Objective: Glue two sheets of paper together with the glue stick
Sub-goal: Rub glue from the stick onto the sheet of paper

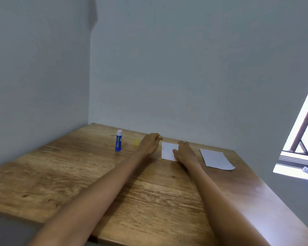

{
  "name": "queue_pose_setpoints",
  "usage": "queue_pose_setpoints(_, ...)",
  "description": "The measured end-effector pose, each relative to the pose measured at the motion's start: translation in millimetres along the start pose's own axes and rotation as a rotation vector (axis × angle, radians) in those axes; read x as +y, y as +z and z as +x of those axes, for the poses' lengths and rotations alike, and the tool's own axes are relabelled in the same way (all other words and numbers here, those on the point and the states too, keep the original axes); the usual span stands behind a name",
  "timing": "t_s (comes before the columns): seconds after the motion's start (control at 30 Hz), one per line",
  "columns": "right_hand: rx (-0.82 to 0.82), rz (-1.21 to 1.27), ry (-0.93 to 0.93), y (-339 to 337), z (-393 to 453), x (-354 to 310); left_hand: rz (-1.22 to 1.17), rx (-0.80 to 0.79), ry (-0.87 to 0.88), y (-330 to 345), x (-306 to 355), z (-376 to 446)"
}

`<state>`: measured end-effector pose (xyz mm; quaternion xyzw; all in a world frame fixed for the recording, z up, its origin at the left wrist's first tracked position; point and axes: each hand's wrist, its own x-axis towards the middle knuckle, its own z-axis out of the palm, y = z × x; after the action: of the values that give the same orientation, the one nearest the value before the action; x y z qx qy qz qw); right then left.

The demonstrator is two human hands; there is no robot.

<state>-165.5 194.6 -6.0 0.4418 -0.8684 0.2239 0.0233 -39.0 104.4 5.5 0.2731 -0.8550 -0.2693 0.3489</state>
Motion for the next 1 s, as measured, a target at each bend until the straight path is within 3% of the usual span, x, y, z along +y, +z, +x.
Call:
queue_pose_setpoints(0.13,0.012,-0.057,-0.087,12,8,17,0.156,-0.196,-0.176,30,-3,39)
queue_pose_setpoints(0.33,0.025,-0.032,-0.144,21,17,26,0.299,-0.378,-0.288,40,3,73)
queue_pose_setpoints(0.47,0.020,0.002,-0.147,22,18,28,0.203,-0.412,-0.370,35,2,76)
queue_pose_setpoints(0.53,0.030,0.051,-0.139,20,17,27,0.021,-0.369,-0.363,30,1,73)
queue_pose_setpoints(0.63,0.124,0.205,-0.099,13,14,27,-0.212,-0.257,-0.339,15,2,55)
queue_pose_setpoints(0.73,0.219,0.425,-0.067,5,5,22,-0.352,-0.254,-0.324,-11,1,29)
queue_pose_setpoints(0.83,0.098,0.597,-0.083,1,-6,3,-0.446,-0.260,-0.340,-44,0,-6)
queue_pose_setpoints(1.0,-0.109,0.486,-0.235,12,-31,-34,-0.331,-0.454,-0.435,-98,-22,-65)
